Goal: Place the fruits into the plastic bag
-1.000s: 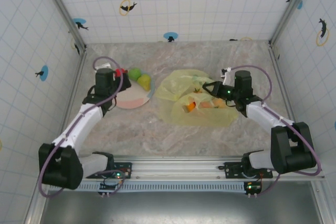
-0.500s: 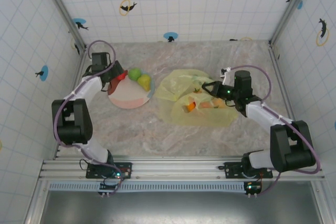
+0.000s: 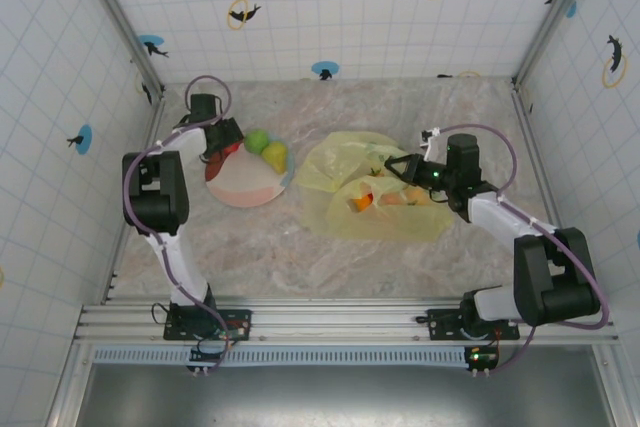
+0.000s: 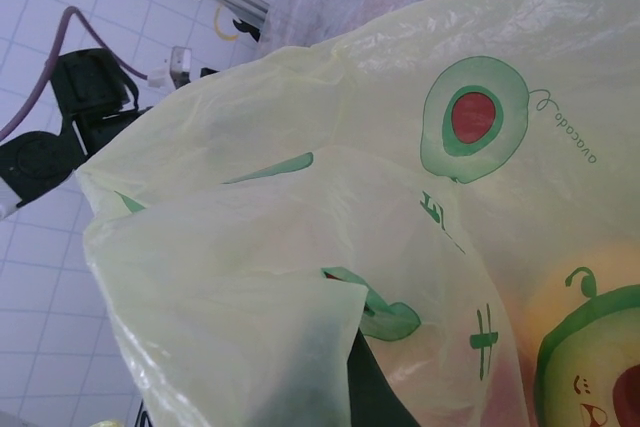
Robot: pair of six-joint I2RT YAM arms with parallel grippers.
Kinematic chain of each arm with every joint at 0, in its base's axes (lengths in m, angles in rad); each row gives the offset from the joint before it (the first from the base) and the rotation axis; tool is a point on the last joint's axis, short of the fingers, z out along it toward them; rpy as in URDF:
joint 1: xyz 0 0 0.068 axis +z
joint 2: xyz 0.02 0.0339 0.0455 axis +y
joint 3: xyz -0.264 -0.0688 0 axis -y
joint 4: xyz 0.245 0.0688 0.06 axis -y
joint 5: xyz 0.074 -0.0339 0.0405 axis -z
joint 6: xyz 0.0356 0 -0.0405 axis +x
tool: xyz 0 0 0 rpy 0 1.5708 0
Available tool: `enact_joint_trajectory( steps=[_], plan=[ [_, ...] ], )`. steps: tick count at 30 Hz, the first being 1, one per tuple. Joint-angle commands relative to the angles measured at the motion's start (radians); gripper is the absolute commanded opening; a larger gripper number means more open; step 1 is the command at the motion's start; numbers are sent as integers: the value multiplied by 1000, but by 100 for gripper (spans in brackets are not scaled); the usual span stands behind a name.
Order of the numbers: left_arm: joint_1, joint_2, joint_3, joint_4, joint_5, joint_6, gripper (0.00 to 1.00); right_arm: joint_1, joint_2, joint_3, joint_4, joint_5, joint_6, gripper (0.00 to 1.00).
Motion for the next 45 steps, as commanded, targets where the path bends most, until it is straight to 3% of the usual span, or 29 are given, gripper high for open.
enact_joint_trajectory(
  steps=[1, 9, 17, 25, 34, 39, 45],
  plan=[
    [4, 45, 46, -39, 14, 27, 78, -7, 10, 1, 26, -13, -2, 0],
    [3, 81, 76, -47, 7, 32, 61, -13, 10, -3, 22, -14, -4, 0],
    [4, 13, 51, -39, -15, 24, 52, -14, 5, 2, 17, -14, -4, 0],
    [3, -239, -93, 11, -58, 4, 50, -14, -1, -1, 10, -12, -4, 0],
    [-41, -583, -296, 56, 37, -11, 49, -11, 5, 5, 11, -7, -2, 0],
    [-139, -720, -366, 23, 93, 1, 49, -6, 6, 16, -1, 0, -5, 0],
    [-377, -852, -494, 0, 136, -3, 48, 0, 16, 30, -13, 12, -10, 0]
  ],
)
